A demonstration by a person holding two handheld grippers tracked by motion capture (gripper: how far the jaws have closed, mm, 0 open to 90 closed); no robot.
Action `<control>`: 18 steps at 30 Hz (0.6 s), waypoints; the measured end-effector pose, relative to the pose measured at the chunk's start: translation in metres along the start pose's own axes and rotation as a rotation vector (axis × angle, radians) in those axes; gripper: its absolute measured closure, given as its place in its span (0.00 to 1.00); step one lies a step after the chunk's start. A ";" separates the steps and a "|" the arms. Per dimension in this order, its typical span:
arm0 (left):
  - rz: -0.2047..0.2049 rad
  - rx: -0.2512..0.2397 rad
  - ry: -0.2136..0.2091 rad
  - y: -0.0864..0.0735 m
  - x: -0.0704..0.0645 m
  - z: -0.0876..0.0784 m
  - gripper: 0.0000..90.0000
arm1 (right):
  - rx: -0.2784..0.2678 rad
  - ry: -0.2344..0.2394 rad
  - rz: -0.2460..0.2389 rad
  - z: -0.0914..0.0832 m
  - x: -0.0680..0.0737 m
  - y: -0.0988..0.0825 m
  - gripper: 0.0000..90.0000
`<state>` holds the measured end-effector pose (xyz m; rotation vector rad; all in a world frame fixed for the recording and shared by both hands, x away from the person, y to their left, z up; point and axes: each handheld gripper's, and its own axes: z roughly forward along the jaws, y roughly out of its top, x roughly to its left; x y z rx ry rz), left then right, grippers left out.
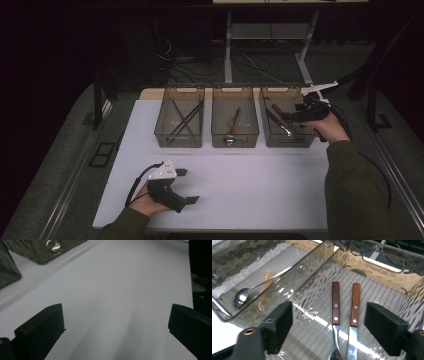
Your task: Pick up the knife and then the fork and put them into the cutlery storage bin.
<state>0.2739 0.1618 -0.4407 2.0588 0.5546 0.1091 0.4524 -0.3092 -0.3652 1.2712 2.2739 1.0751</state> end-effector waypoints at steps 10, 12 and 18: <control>-0.015 -0.007 0.020 0.000 0.006 -0.001 0.00 | -0.069 0.058 -0.034 -0.022 0.022 -0.013 0.20; -0.014 -0.012 0.018 0.000 0.007 -0.002 0.00 | -0.076 0.059 -0.039 -0.027 0.026 -0.018 0.20; -0.019 -0.015 0.026 0.000 0.006 -0.002 0.00 | -0.117 0.088 -0.045 -0.040 0.038 -0.035 0.18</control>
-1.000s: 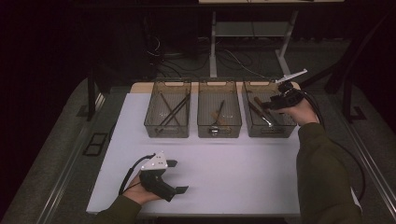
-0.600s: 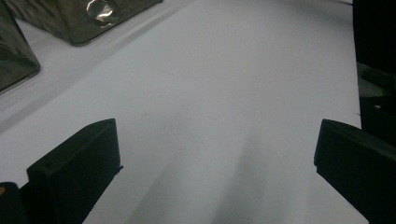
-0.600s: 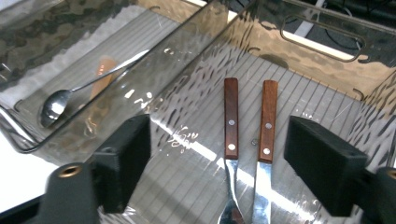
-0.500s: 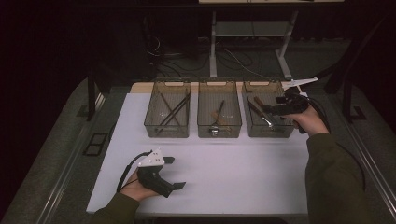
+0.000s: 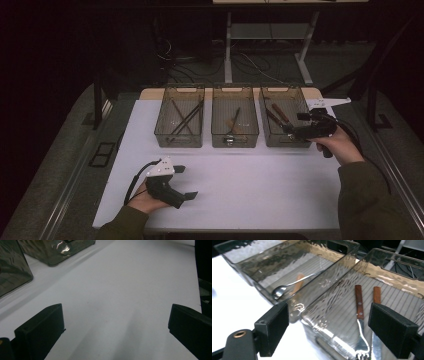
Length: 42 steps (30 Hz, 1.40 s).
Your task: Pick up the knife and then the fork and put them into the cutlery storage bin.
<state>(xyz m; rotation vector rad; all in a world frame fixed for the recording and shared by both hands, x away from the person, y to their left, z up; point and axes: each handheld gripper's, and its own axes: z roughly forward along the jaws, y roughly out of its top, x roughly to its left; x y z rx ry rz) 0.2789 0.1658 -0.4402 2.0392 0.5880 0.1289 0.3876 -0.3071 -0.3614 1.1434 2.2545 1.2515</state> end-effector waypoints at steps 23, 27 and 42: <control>0.004 0.020 0.011 -0.001 -0.001 0.000 0.00 | -0.036 0.059 -0.049 -0.015 0.051 -0.067 0.18; 0.003 0.022 0.011 -0.001 -0.001 0.000 0.00 | -0.028 0.083 -0.030 -0.013 0.056 -0.080 0.18; -0.003 0.012 0.009 -0.001 -0.003 0.000 0.00 | 0.032 0.114 -0.064 -0.010 0.079 -0.117 0.18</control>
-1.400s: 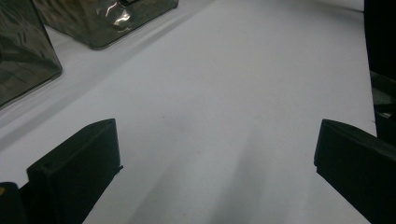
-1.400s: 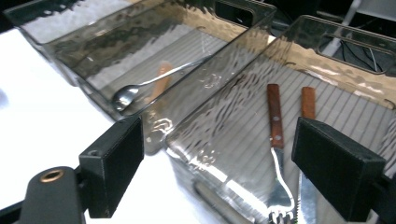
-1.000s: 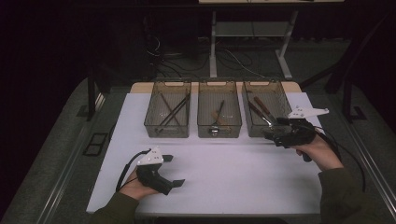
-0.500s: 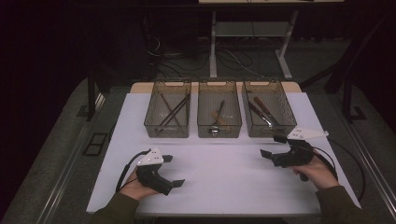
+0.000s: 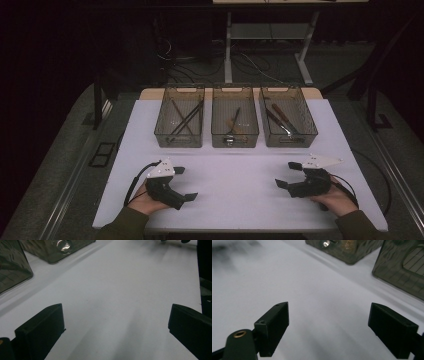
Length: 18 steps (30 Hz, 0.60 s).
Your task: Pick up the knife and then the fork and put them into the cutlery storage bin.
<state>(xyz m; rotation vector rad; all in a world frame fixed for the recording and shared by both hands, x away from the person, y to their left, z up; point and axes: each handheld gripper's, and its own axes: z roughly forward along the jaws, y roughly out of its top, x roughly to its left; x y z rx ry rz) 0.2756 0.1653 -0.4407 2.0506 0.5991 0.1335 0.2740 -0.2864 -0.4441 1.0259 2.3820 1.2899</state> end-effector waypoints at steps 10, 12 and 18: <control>0.000 0.003 0.003 0.000 -0.001 0.000 0.00 | -0.008 0.007 -0.005 -0.009 0.009 -0.011 0.18; 0.001 0.002 0.004 0.000 -0.001 0.000 0.00 | -0.012 0.008 -0.006 -0.010 0.009 -0.011 0.18; 0.000 0.001 0.003 0.000 -0.001 0.000 0.00 | -0.025 0.005 -0.002 -0.012 0.007 -0.010 0.18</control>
